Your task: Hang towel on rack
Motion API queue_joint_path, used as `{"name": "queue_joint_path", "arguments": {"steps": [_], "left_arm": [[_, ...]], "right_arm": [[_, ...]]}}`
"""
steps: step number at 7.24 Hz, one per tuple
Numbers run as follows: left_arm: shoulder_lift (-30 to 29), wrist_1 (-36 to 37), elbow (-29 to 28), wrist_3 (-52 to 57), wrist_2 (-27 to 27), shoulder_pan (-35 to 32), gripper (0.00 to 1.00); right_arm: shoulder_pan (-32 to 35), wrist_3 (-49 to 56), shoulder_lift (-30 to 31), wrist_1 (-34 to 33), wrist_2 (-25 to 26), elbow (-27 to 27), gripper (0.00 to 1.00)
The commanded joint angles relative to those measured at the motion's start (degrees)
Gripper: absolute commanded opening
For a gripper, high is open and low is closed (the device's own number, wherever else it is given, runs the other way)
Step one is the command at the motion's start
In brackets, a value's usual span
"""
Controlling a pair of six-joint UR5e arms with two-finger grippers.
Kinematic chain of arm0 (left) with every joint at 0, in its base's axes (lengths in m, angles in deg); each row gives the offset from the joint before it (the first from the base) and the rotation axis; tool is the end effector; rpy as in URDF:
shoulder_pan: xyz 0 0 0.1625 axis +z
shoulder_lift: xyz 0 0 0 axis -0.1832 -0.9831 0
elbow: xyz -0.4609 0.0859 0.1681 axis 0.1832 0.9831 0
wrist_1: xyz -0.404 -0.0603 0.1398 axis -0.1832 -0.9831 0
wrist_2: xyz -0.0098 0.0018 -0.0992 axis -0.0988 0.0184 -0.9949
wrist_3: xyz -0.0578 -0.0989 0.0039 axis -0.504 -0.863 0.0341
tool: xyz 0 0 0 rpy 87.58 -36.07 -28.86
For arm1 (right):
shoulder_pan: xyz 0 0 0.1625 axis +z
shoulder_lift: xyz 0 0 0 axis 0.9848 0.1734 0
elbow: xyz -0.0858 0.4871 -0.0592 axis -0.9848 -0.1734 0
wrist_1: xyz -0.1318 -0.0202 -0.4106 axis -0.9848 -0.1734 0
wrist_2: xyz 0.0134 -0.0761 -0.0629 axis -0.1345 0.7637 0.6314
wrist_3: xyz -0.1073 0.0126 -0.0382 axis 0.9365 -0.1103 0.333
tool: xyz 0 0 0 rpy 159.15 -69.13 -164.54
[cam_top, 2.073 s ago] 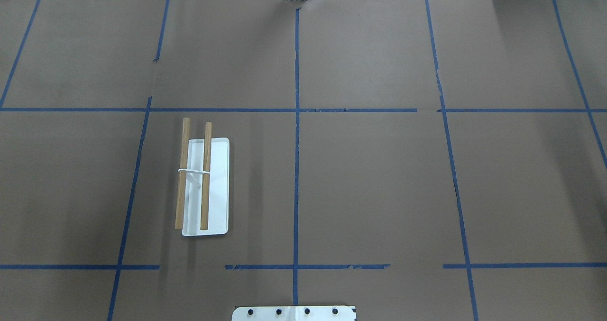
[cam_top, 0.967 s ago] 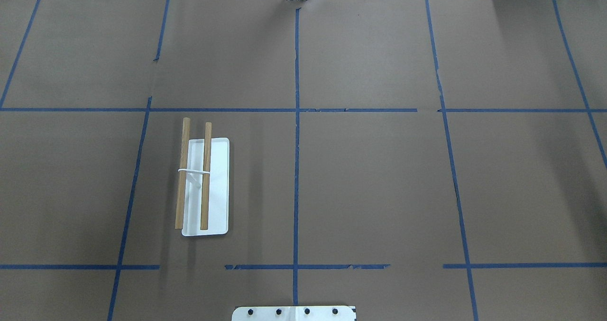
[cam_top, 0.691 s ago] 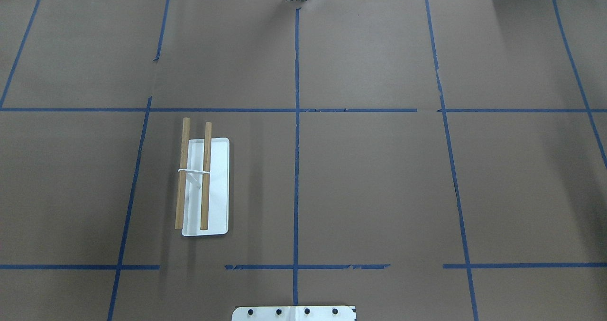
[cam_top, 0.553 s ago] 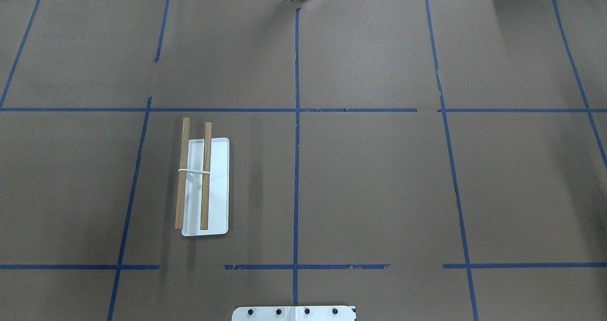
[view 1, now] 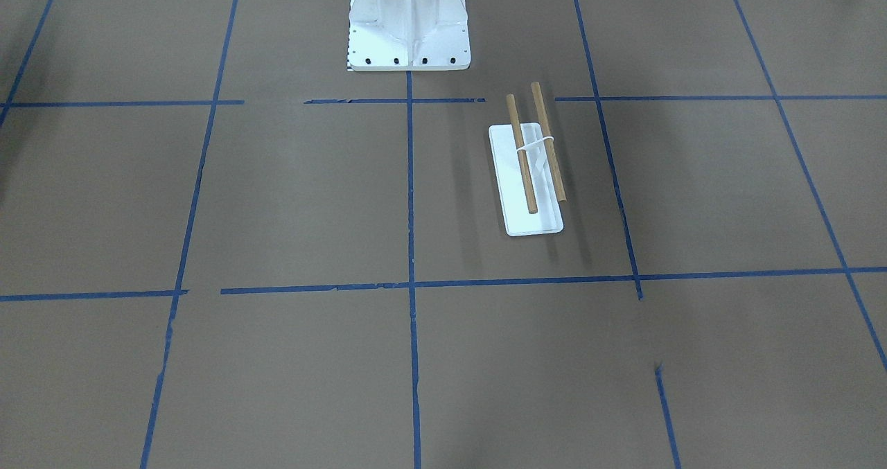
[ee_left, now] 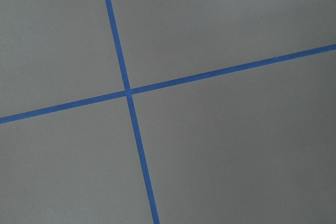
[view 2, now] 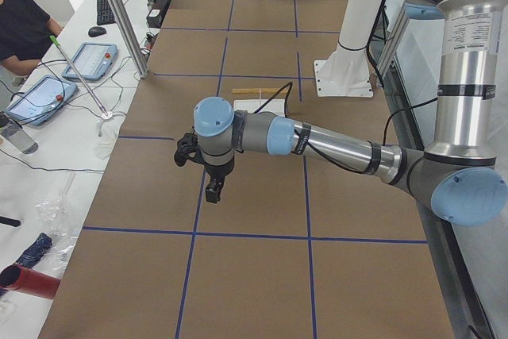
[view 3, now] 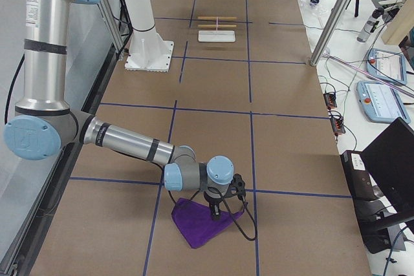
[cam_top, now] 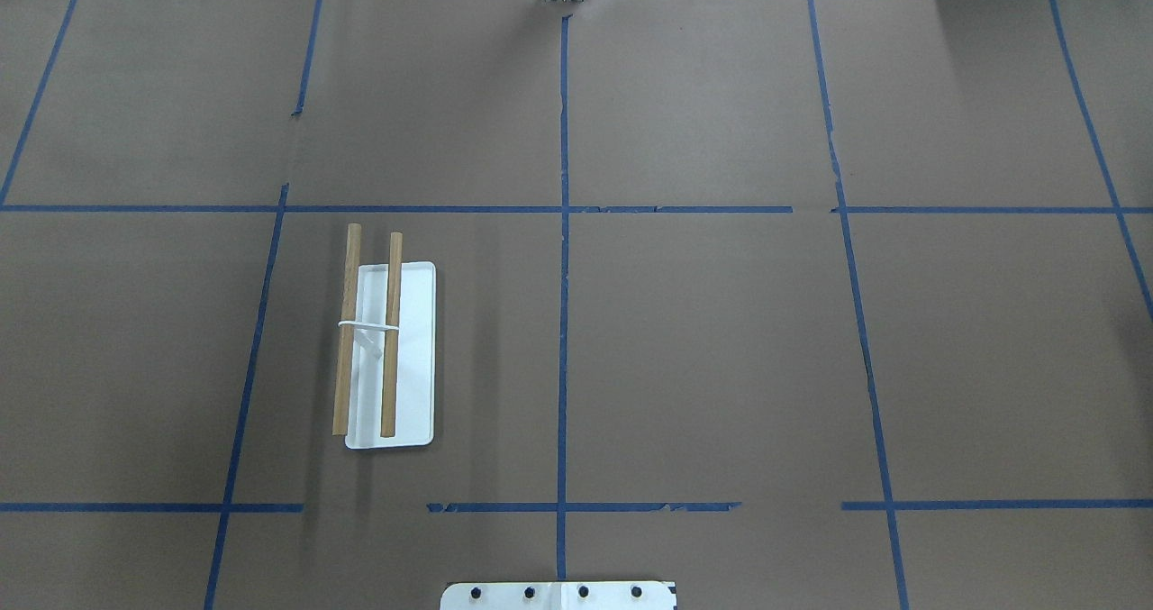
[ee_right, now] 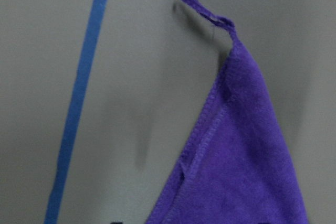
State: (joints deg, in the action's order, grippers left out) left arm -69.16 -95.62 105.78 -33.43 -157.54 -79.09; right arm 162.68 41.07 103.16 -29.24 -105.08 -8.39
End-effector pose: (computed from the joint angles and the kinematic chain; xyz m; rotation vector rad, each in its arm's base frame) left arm -0.0455 -0.4952 0.6210 0.1601 0.8243 0.1847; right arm 0.0041 -0.4297 0.8982 -0.0025 -0.7086 -0.2360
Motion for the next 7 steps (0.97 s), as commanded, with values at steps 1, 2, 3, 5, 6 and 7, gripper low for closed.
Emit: {"name": "queue_joint_path", "arguments": {"steps": [1, 2, 3, 5, 6, 7], "left_arm": [[0.03, 0.0, 0.64, -0.01, -0.01, -0.01, 1.0], [0.03, 0.0, 0.82, -0.09, -0.1, -0.01, 1.0], [0.03, 0.0, 0.83, -0.09, -0.1, -0.01, 1.0], [0.03, 0.0, 1.18, -0.09, -0.1, -0.01, 1.0], [-0.06, 0.0, 1.18, -0.09, -0.1, -0.01, 1.0], [-0.06, 0.0, 1.18, -0.09, -0.1, -0.01, 1.0]], "right_arm": [[1.27, 0.79, 0.08, 0.39, 0.26, -4.75, 0.82], [2.75, 0.7, -0.27, 0.47, 0.0, -5.72, 0.81], [4.51, 0.79, -0.1, 0.39, 0.08, -6.08, 0.82], [6.1, 0.97, -0.1, 0.21, 0.17, -7.74, 0.82], [6.37, 0.7, -0.18, 0.21, 0.17, -8.71, 0.8], [6.72, 0.79, -0.01, 0.04, 0.08, -9.15, 0.78]]}}
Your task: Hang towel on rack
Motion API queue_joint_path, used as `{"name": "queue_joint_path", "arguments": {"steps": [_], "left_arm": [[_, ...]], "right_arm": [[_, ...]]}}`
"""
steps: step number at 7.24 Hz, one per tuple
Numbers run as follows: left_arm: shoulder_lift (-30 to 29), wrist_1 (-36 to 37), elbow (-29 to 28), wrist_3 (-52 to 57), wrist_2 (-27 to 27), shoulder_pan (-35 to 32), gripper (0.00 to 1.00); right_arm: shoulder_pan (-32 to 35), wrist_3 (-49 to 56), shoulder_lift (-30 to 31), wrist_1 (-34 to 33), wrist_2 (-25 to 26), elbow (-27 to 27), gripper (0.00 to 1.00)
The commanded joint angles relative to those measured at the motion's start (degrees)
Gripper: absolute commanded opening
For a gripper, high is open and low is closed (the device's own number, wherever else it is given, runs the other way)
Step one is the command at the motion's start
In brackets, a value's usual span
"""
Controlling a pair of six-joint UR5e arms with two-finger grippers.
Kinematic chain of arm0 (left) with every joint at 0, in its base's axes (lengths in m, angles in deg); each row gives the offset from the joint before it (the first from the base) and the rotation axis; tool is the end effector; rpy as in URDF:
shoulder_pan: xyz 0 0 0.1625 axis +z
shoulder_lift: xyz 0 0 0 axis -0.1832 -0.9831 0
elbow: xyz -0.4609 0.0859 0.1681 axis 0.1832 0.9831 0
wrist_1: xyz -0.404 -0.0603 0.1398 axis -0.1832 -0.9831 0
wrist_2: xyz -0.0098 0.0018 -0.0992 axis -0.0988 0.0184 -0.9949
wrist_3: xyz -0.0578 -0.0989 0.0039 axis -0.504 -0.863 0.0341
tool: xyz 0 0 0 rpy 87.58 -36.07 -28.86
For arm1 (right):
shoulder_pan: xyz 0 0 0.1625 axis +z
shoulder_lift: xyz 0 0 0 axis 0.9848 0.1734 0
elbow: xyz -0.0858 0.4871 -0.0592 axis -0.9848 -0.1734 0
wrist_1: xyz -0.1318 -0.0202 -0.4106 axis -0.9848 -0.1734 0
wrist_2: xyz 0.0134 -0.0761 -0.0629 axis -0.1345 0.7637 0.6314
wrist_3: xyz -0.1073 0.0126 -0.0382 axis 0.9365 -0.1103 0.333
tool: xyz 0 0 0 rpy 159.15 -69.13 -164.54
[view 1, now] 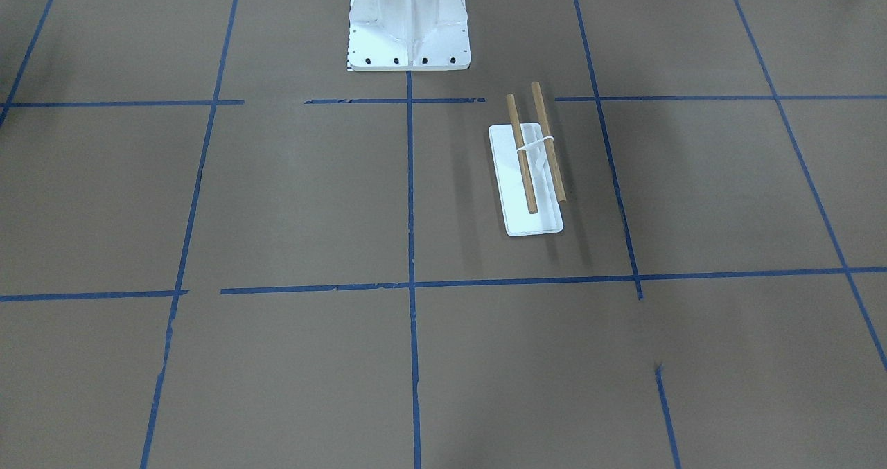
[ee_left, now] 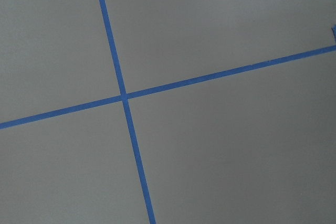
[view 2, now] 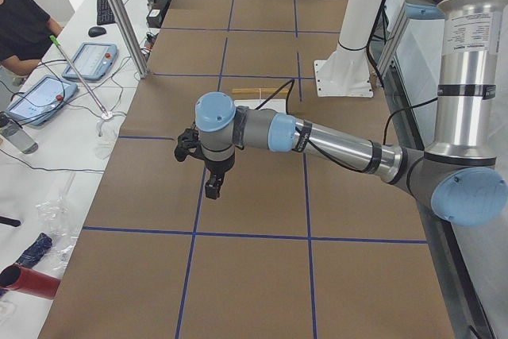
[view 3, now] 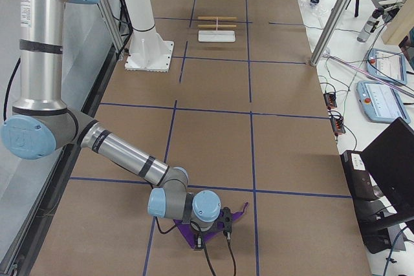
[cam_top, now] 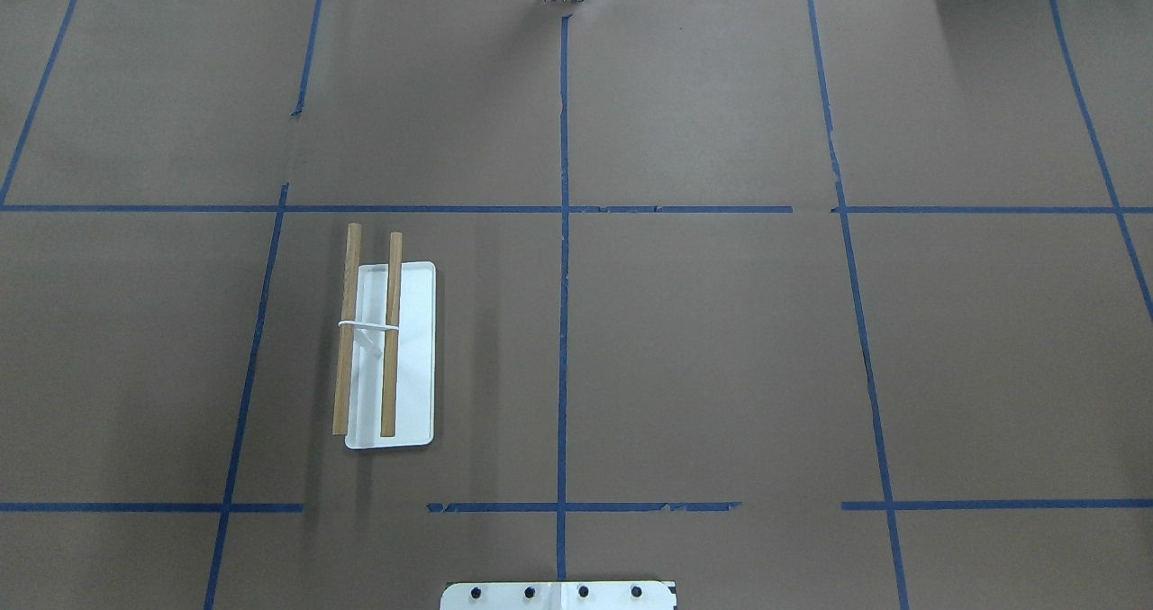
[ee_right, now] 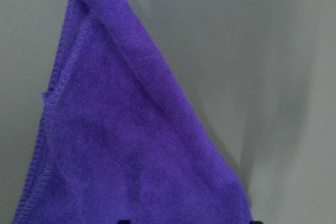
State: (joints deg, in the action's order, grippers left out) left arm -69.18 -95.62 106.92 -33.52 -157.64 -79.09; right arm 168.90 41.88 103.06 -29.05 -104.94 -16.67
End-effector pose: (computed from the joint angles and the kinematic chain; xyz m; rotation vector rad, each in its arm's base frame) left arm -0.0453 -0.4944 0.6107 0.1786 0.8246 0.1916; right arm 0.0516 -0.3888 0.9641 -0.0928 -0.7099 -0.0963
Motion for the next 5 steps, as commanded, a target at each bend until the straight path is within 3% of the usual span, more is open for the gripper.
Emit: {"name": "queue_joint_path", "arguments": {"steps": [1, 3, 4, 5], "left_arm": [[-0.04, 0.0, -0.05, 0.0, 0.0, 0.0, 1.0], [-0.04, 0.0, 0.03, 0.0, 0.0, 0.0, 1.0], [-0.04, -0.09, -0.14, 0.0, 0.0, 0.0, 1.0], [-0.04, -0.09, -0.23, 0.0, 0.0, 0.0, 1.0]], "right_arm": [[0.5, -0.02, -0.17, -0.07, -0.06, -2.53, 0.78], [0.5, -0.02, -0.26, -0.07, 0.03, -3.08, 0.71], [0.5, -0.19, -0.44, -0.07, 0.2, -3.08, 0.5], [0.5, -0.37, -0.79, -0.15, 0.38, -3.08, 0.01]]}}
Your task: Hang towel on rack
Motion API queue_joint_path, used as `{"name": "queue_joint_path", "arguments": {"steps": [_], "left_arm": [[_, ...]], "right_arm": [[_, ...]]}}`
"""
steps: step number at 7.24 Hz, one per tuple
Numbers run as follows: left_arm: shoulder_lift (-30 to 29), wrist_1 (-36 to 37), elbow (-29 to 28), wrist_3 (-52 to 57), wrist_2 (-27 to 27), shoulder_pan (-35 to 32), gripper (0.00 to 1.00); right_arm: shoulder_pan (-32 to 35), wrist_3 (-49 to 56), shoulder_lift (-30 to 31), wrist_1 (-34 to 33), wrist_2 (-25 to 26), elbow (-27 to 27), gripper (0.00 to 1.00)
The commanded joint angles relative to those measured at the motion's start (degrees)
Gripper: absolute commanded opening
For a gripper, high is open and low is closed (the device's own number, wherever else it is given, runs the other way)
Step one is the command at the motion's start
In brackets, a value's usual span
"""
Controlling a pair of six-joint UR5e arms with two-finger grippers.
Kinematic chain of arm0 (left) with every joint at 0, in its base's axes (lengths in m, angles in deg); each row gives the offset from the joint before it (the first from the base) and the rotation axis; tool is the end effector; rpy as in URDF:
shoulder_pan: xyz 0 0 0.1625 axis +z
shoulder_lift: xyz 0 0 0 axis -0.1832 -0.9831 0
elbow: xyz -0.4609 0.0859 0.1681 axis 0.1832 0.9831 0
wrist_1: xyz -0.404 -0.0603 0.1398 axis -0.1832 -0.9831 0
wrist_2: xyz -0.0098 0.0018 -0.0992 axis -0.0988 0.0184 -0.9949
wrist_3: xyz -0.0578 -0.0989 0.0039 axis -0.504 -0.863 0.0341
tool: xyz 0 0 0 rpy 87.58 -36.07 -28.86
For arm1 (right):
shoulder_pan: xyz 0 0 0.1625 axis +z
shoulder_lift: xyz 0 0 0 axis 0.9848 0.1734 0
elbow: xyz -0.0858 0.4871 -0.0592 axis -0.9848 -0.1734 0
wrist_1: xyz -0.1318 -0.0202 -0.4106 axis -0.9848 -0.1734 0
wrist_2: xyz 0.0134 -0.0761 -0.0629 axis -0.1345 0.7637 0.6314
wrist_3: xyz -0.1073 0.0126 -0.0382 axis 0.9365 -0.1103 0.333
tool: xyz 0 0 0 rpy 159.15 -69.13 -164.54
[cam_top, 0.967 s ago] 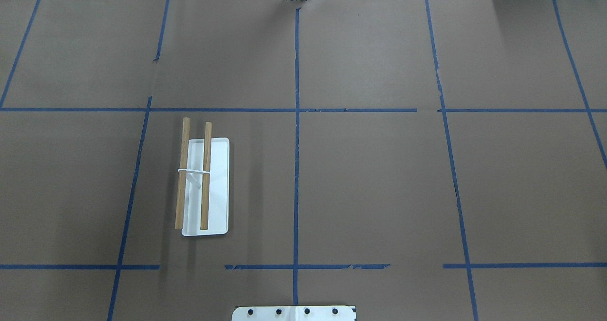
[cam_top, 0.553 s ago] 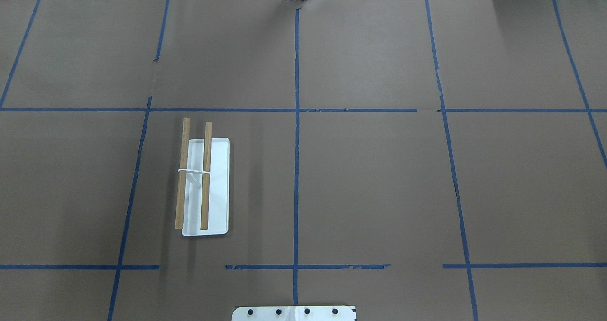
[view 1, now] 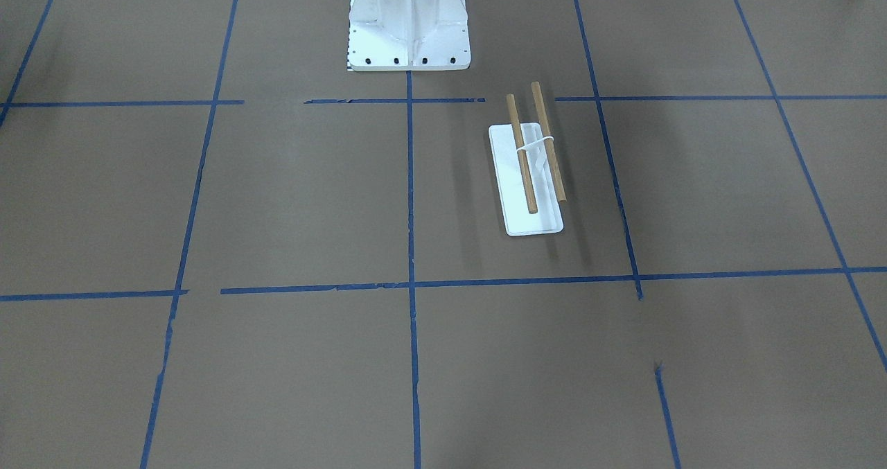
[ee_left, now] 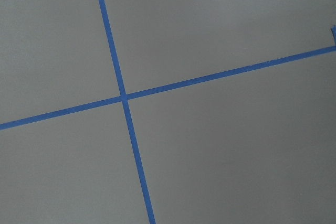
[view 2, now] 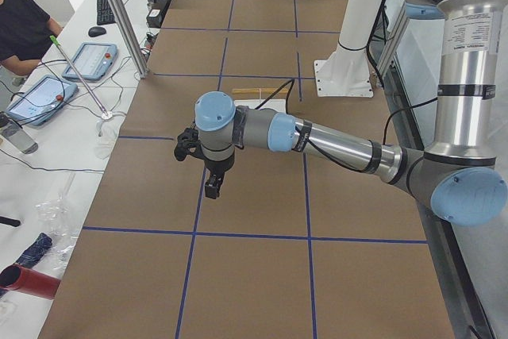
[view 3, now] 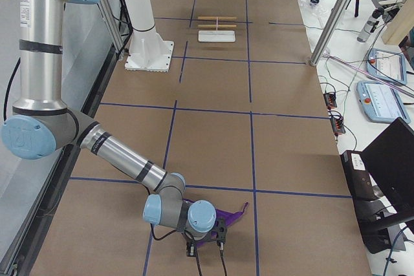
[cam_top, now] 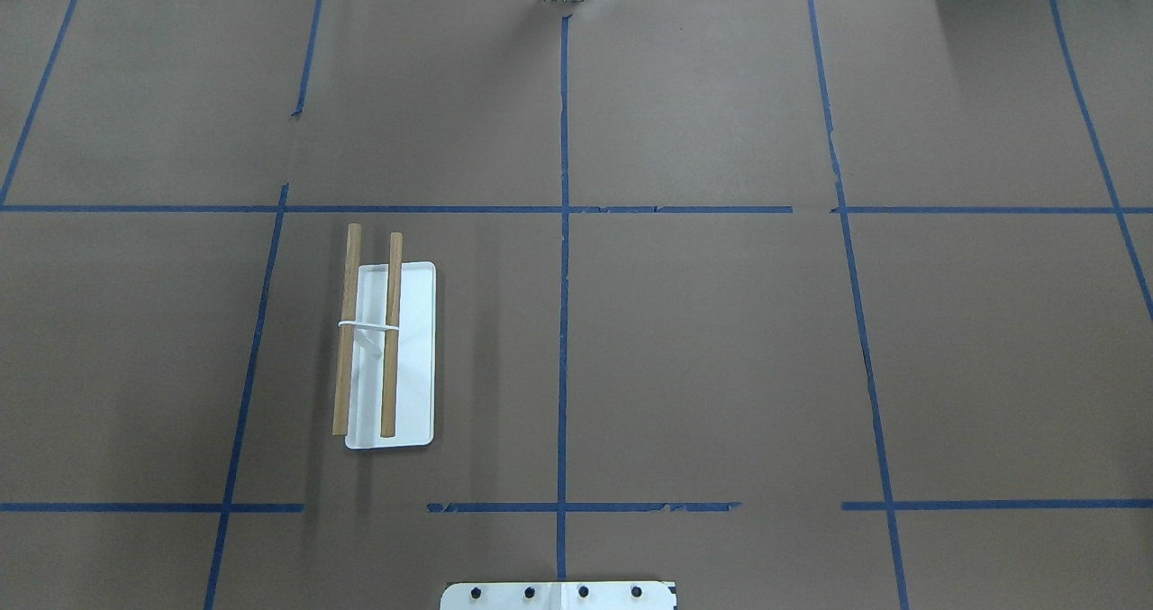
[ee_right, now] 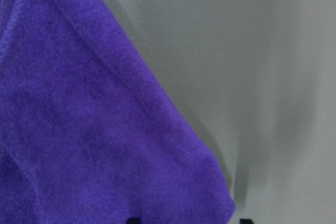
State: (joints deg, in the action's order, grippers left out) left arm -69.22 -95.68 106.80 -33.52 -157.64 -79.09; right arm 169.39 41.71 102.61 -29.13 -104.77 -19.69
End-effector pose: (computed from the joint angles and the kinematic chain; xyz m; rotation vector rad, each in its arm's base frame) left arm -0.0453 -0.4949 0.6112 0.1782 0.8246 0.1915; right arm 0.0553 -0.3778 0.9843 -0.1354 -0.7087 -0.0692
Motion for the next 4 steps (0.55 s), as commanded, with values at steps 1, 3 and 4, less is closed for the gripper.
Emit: {"name": "queue_joint_path", "arguments": {"steps": [1, 3, 4], "left_arm": [[0.0, -0.03, -0.2, 0.09, 0.0, 0.0, 1.0], [0.0, -0.03, -0.28, 0.09, 0.0, 0.0, 1.0], [0.0, -0.03, -0.2, 0.17, 0.0, 0.0, 1.0]], "right_arm": [[0.0, 0.06, -1.04, -0.16, 0.2, -0.05, 0.0], [0.09, -0.37, -1.31, 0.02, 0.12, 0.12, 0.0], [2.53, -0.2, -2.26, -0.33, -0.75, 0.82, 0.0]]}}
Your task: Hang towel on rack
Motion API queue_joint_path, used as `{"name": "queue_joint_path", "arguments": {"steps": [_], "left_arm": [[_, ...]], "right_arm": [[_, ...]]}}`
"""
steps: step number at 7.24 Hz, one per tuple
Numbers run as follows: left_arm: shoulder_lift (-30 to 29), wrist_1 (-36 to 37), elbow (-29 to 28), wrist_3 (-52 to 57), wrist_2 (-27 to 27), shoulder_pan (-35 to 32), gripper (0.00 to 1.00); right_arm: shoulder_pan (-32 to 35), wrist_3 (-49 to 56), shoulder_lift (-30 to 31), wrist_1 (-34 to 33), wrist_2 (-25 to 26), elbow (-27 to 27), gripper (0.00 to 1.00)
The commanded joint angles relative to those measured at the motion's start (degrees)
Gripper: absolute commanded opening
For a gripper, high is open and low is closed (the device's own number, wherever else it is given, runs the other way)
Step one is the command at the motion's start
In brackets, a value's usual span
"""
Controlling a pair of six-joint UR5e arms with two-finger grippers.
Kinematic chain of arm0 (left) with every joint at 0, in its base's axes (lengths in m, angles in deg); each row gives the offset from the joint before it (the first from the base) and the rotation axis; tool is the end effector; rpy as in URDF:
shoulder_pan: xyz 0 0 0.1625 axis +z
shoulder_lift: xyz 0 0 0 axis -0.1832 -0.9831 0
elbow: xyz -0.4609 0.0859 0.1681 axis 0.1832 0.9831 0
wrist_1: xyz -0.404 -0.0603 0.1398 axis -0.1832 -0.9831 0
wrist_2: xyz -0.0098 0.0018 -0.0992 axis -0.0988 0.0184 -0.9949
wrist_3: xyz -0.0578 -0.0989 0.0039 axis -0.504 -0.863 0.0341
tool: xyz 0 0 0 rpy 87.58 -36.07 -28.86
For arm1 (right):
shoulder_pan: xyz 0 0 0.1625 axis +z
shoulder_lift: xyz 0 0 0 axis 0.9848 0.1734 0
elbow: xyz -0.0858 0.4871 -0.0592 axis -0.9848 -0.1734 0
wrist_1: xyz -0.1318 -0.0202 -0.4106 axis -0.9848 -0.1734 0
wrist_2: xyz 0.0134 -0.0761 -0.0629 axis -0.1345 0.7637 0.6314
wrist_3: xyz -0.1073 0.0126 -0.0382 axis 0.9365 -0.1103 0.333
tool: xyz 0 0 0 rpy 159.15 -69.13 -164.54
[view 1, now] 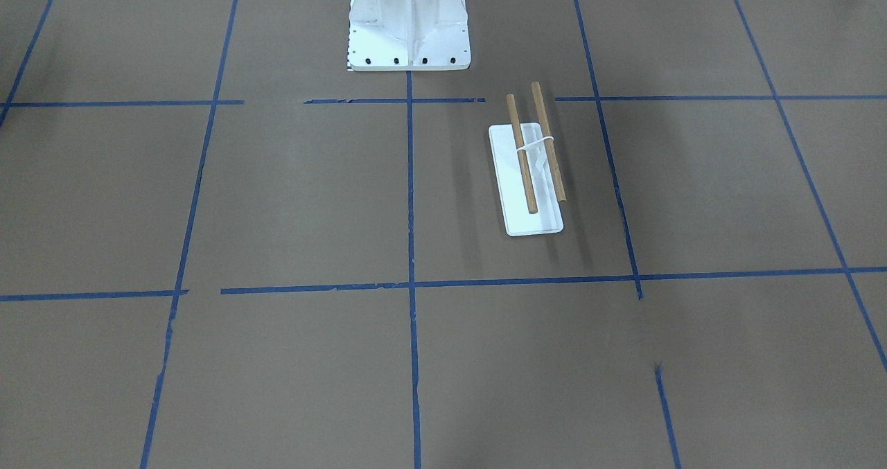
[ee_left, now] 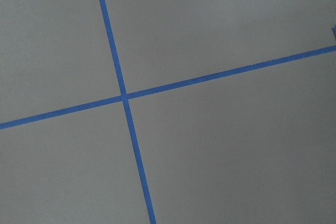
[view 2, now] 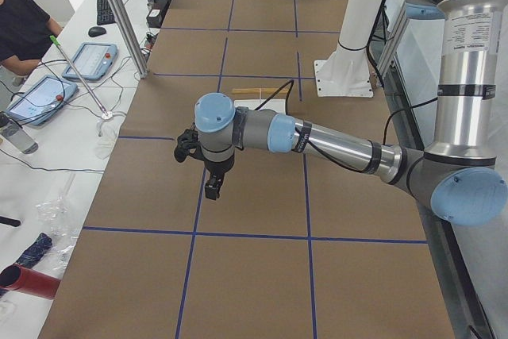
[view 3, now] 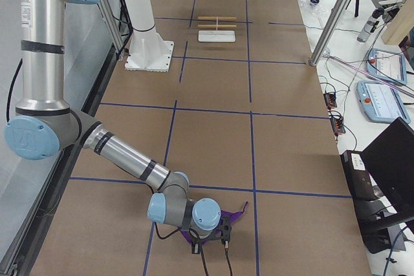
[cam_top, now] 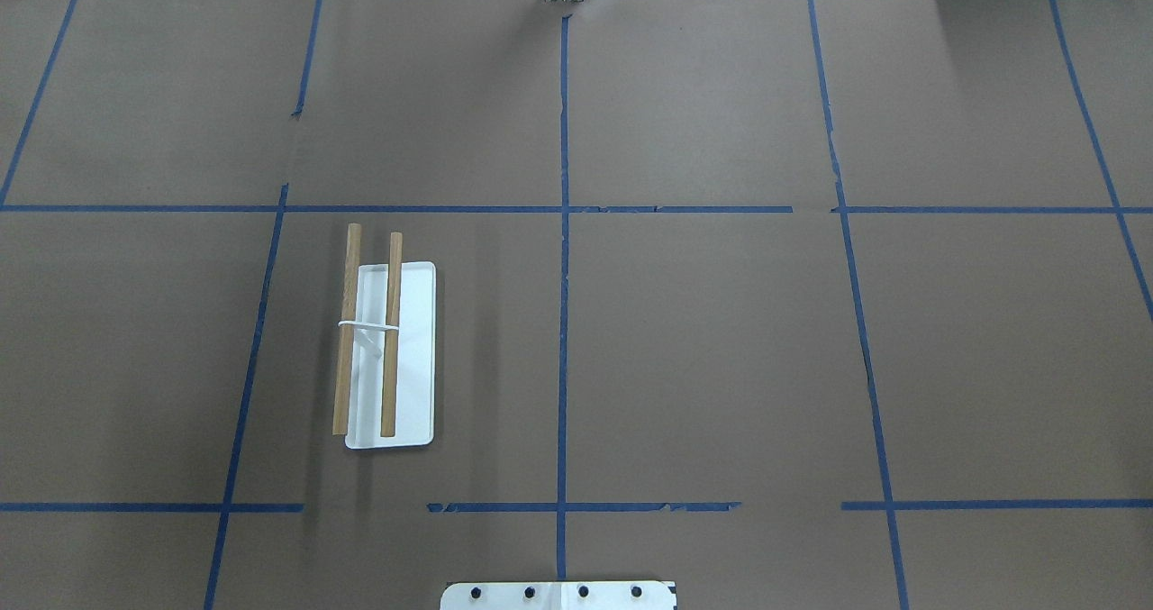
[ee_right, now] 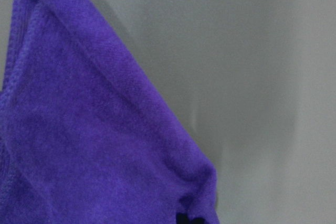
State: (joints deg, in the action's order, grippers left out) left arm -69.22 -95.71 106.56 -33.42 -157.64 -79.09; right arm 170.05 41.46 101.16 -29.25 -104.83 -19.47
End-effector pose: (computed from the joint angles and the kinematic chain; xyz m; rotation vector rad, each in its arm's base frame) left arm -0.0453 -0.4951 0.6133 0.1755 0.8247 0.1916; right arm 0.0595 -0.3988 0.9730 -0.1068 -0.7092 -0.0635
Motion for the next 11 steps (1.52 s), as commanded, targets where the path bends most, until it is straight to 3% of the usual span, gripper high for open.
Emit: {"name": "queue_joint_path", "arguments": {"steps": [1, 3, 5, 6, 7, 9, 10, 11], "left_arm": [[0.0, 0.0, 0.3, 0.07, 0.0, 0.0, 1.0], [0.09, 0.0, 0.57, 0.16, 0.0, -0.17, 1.0], [0.0, 0.0, 0.57, 0.16, 0.0, -0.18, 1.0], [-1.04, 0.0, 0.14, -0.1, 0.0, -0.09, 1.0], [-2.62, 0.09, 0.13, -0.37, 0.0, -0.09, 1.0], [-6.14, -0.35, 0.04, -0.28, -0.61, 1.13, 1.0], [-7.37, -0.61, -0.48, -4.2, -5.66, 1.23, 1.0], [-9.65, -2.88, 0.3, -15.03, -8.15, 4.45, 1.0]], "right_arm": [[4.5, 0.22, -0.65, -0.83, -2.62, 3.82, 0.0], [6.98, 0.22, -0.74, -12.98, -6.13, 14.68, 0.0], [7.87, -2.05, -0.64, -33.06, -10.18, 34.16, 0.0], [7.52, -5.89, -0.74, -39.7, -11.07, 42.09, 0.0], [4.73, -13.94, -0.74, -40.2, -12.21, 46.87, 0.0], [-1.16, -25.74, -6.32, -40.03, -15.37, 49.03, 0.0], [-4.84, -33.54, -8.88, -39.51, -18.16, 50.42, 0.0], [-8.88, -42.06, -11.78, -38.64, -18.45, 53.22, 0.0]]}}
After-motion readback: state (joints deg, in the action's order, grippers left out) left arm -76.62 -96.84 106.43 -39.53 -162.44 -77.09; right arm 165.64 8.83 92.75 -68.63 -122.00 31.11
